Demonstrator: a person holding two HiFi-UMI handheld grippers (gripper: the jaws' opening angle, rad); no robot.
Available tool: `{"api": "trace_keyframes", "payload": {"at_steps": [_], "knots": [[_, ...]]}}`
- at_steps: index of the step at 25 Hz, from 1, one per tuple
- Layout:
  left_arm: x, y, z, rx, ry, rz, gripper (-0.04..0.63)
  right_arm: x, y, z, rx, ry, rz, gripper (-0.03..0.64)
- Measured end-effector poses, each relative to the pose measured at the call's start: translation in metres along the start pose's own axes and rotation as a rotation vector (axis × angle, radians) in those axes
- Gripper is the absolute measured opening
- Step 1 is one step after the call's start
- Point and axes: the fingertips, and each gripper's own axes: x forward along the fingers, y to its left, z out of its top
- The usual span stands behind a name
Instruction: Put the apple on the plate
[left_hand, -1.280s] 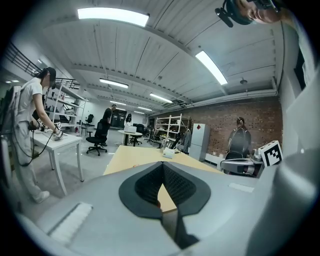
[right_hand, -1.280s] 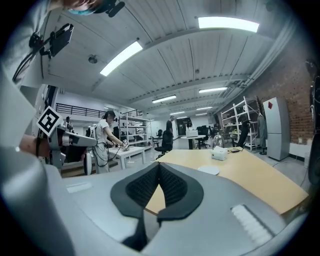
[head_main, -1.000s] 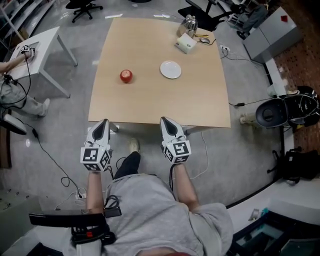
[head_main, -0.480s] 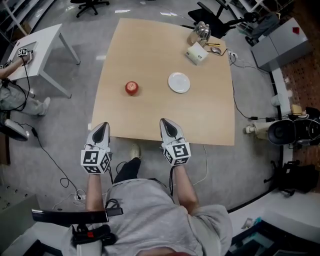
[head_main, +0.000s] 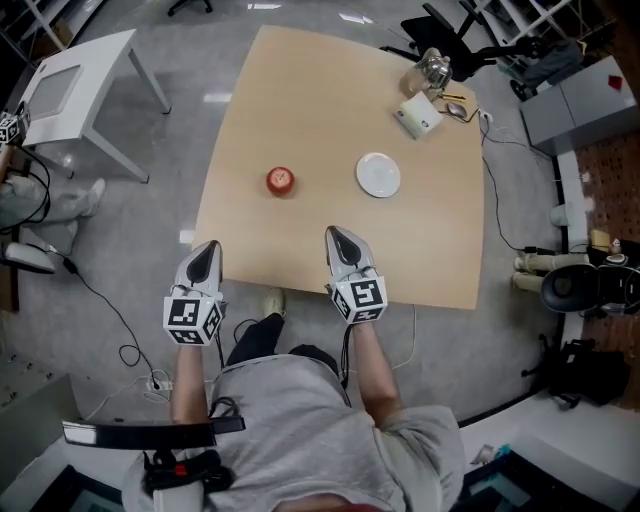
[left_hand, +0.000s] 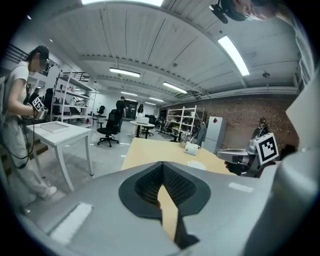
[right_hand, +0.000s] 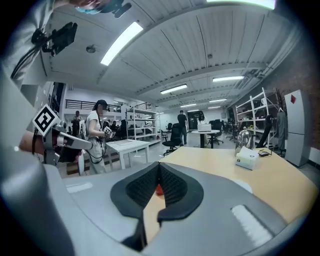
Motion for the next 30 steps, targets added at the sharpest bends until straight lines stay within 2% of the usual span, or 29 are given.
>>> {"api": "trace_keyframes", "payload": {"at_steps": [5, 10, 20, 30], "knots": [[0.006, 0.009, -0.002, -0.004, 0.007, 0.001, 0.020, 0.023, -0.001, 0.008, -0.033, -0.005, 0.018, 0.008], [0.012, 0.018, -0.015, -0.022, 0.014, 0.023, 0.020, 0.050, -0.006, -0.001, -0.057, 0.009, 0.038, 0.008], [-0.001, 0.027, -0.036, -0.068, 0.030, 0.112, 0.020, 0.095, -0.003, -0.017, -0.114, 0.039, 0.125, 0.010], [-0.019, 0.016, -0.074, -0.140, 0.056, 0.250, 0.020, 0.142, -0.007, -0.044, -0.121, 0.088, 0.232, 0.102]]}}
